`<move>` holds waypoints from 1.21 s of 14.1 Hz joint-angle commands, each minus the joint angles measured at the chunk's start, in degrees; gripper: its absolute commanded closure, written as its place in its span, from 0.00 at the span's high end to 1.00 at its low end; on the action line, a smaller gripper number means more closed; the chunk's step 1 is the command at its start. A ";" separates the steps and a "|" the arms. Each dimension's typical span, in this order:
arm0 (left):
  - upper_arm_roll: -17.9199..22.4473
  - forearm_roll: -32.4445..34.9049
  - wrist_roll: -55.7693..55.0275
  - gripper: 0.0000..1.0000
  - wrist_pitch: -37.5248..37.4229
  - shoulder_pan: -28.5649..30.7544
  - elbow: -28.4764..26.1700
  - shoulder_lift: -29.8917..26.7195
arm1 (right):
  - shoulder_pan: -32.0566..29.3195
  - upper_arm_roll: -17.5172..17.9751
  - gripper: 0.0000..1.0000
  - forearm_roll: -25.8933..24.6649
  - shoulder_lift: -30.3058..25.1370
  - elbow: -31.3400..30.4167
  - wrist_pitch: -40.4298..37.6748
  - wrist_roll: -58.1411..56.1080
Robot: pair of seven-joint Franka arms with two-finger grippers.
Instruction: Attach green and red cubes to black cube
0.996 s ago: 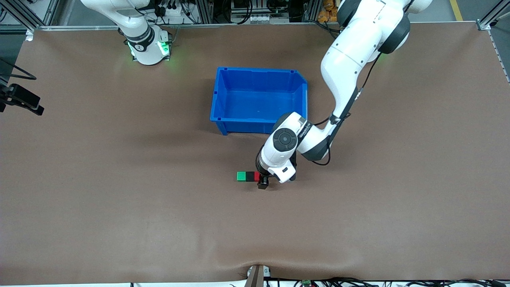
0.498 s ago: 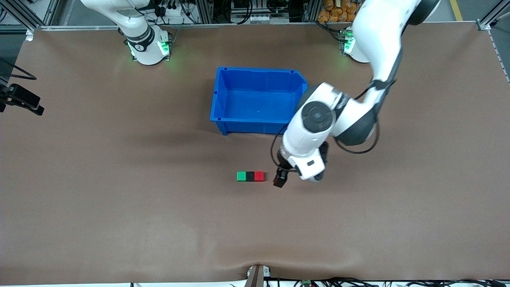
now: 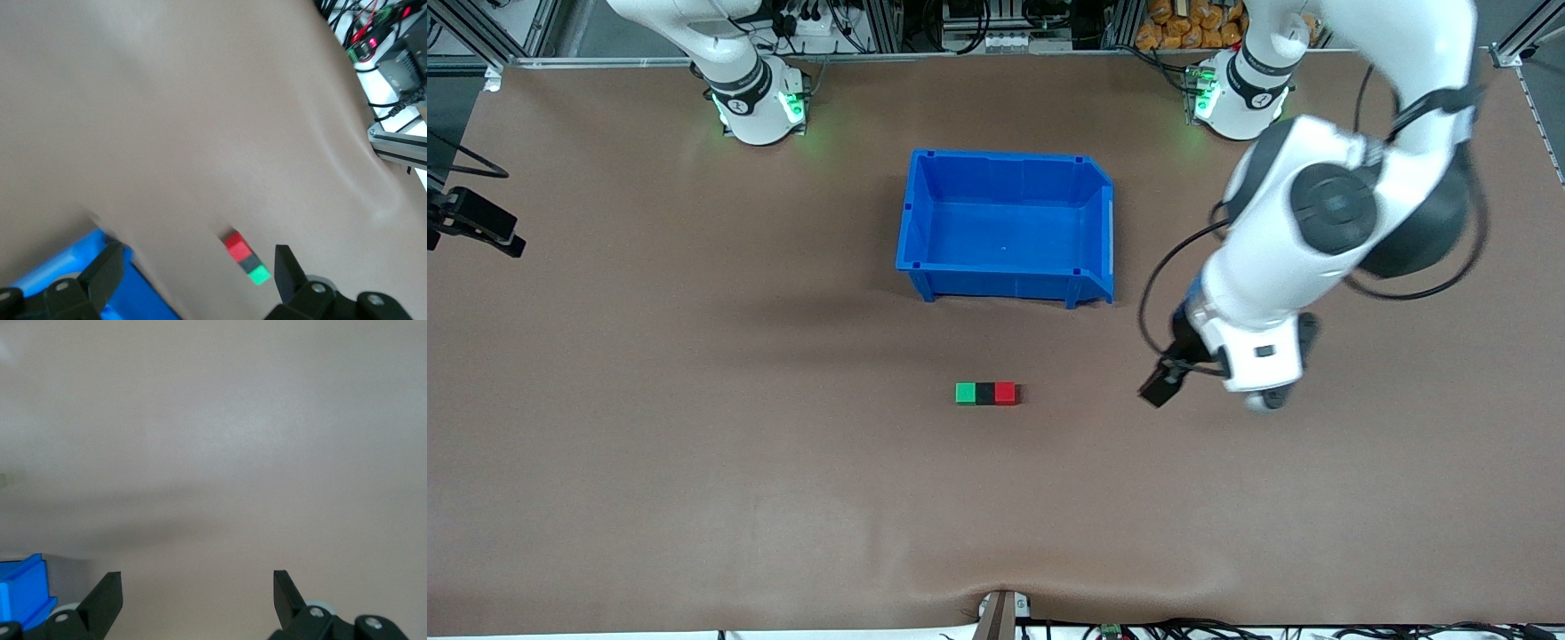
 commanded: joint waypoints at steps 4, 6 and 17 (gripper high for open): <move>-0.22 -0.19 20.46 1.00 -7.19 6.09 -2.43 -7.82 | 0.01 0.07 1.00 -0.89 0.62 1.25 -0.69 -0.32; -0.04 -0.10 25.40 1.00 -12.65 7.41 -2.43 -9.76 | 0.01 0.07 1.00 -0.97 0.62 1.25 -0.69 -0.23; -0.39 -0.10 53.88 1.00 -16.80 18.22 -9.80 -21.00 | -0.08 0.07 1.00 -0.89 0.70 1.25 -0.69 -0.23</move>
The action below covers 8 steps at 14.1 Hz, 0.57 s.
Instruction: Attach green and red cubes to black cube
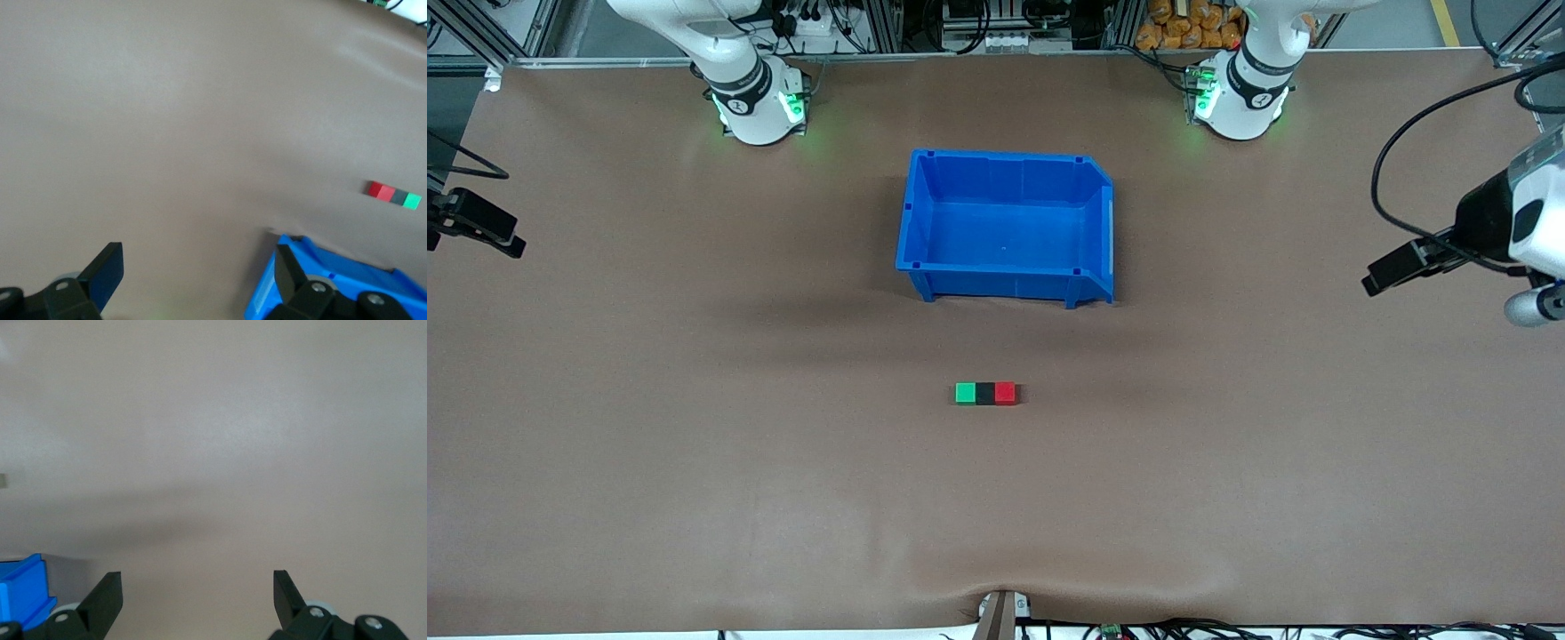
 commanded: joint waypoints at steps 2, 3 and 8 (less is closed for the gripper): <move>-0.04 -0.27 6.86 1.00 1.23 1.23 -9.96 -8.97 | -0.07 0.09 1.00 -0.85 0.70 1.25 -0.69 -0.23; 0.13 -0.27 7.31 1.00 2.28 1.22 -13.20 -11.26 | -0.07 0.09 1.00 -0.85 0.70 1.25 -0.69 -0.31; 1.88 -0.19 10.74 1.00 3.44 -0.88 -25.79 -21.81 | -0.07 0.09 1.00 -0.85 0.70 1.16 -0.78 -0.23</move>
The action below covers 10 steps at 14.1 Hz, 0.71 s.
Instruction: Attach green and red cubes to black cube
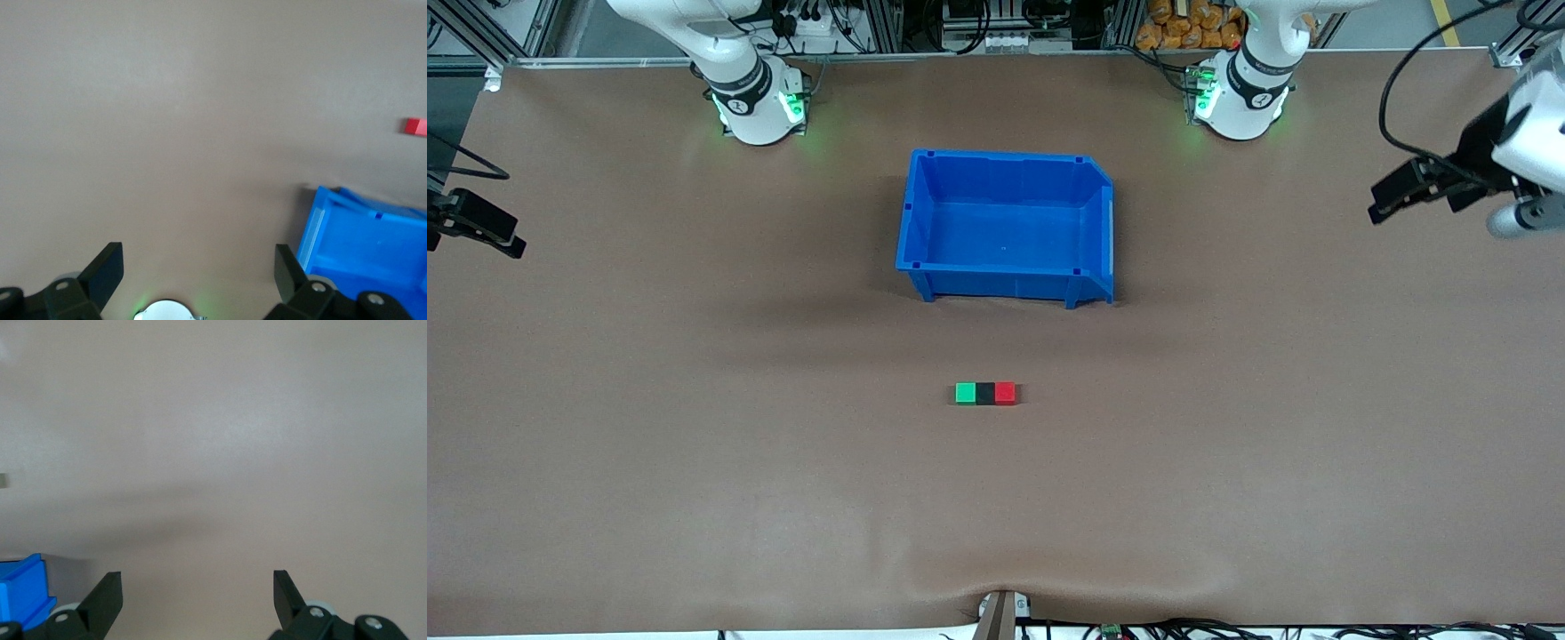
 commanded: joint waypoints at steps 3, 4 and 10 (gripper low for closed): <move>2.74 -0.18 1.77 1.00 1.82 -2.92 -8.94 -8.21 | -0.07 0.09 1.00 -0.83 0.63 1.16 -0.77 -0.23; 2.65 -0.18 2.46 1.00 1.12 -2.66 -8.50 -8.13 | -0.07 0.09 1.00 -0.83 0.63 1.16 -0.68 -0.23; 2.74 -0.18 5.37 1.00 -2.14 -2.13 -3.76 -6.63 | 0.28 0.18 1.00 -0.57 0.63 1.25 -0.86 -0.05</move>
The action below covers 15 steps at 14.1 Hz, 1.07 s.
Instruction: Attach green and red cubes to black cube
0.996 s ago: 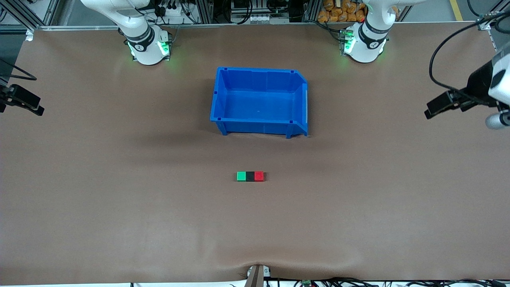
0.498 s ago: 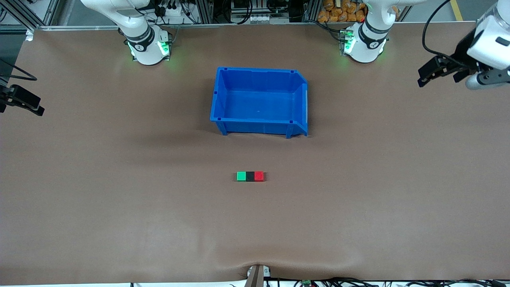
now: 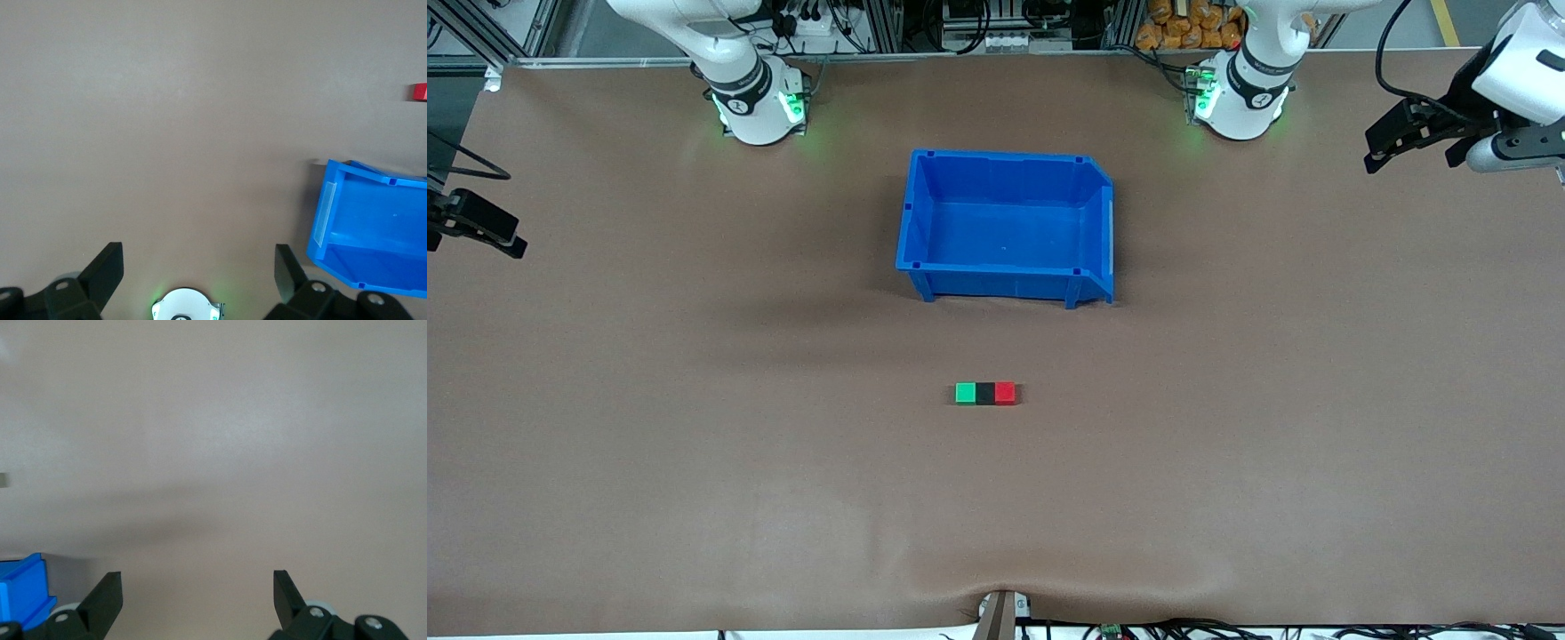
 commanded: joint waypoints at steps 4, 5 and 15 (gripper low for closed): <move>0.31 -0.10 1.25 1.00 -2.42 0.05 3.06 0.94 | 0.30 0.09 1.00 -0.22 0.53 1.25 -1.01 -0.14; 0.31 -0.10 1.25 1.00 -2.42 0.05 3.06 0.95 | 0.91 0.18 1.00 -0.22 0.53 1.25 -1.10 -0.14; 0.39 -0.10 1.16 1.00 -3.65 0.13 3.06 0.95 | 2.76 0.09 1.00 -0.48 0.44 1.43 -1.10 -0.05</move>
